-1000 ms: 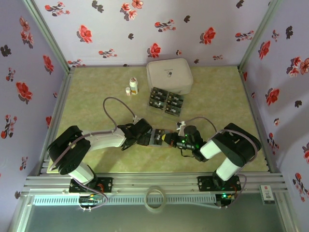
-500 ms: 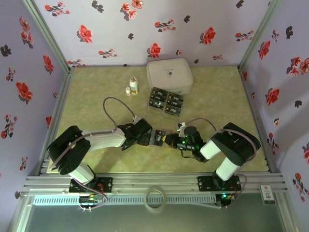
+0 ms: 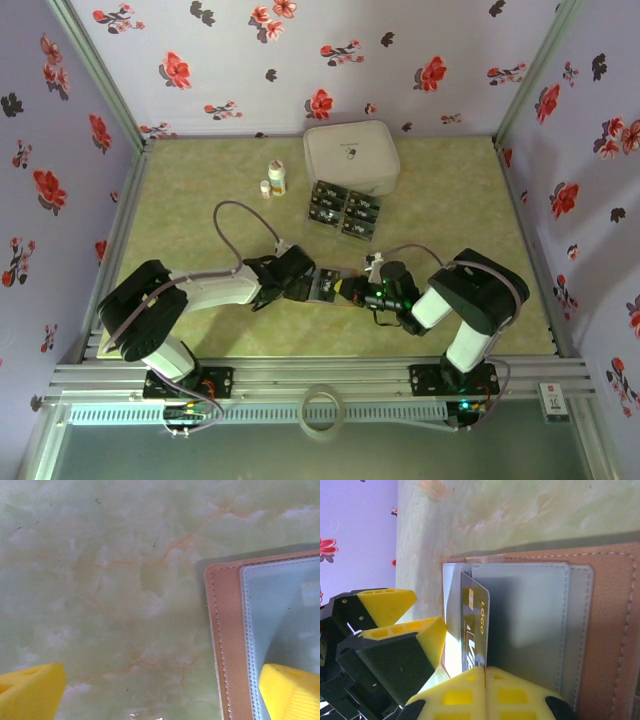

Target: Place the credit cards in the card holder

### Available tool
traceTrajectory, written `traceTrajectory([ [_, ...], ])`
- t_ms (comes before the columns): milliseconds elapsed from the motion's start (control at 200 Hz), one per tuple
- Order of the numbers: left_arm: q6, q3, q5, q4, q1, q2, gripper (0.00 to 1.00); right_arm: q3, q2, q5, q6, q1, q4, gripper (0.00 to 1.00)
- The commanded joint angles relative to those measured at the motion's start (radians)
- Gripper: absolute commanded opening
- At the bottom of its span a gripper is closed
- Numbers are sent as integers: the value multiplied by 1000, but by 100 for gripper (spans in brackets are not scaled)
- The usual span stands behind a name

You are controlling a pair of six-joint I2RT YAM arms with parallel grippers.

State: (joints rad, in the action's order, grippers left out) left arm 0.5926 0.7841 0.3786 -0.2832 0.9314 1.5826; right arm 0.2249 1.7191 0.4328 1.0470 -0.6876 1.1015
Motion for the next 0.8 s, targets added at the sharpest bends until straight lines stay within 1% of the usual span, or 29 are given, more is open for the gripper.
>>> traceTrajectory([
  [0,2,-22,28,-27,5,3,100,4,45,7,11,-6,-30,0],
  [310,5,-25,28,-25,6,0,100,26,114,48,37,-7,31,0],
  [415,5,-24,28,-26,5,-2,100,28,109,54,42,-7,41,21],
  [445,7,-22,28,-28,5,-4,100,29,101,52,42,-7,31,25],
  [550,11,-13,27,-35,4,-18,100,42,45,45,15,-7,-55,32],
  [595,13,-11,27,-38,3,-31,100,53,11,39,-1,-6,-110,33],
  [730,21,3,21,-56,-12,-73,100,102,-107,24,-79,-6,-335,40],
  [795,25,7,18,-64,-24,-93,100,137,-158,17,-128,-7,-457,45],
])
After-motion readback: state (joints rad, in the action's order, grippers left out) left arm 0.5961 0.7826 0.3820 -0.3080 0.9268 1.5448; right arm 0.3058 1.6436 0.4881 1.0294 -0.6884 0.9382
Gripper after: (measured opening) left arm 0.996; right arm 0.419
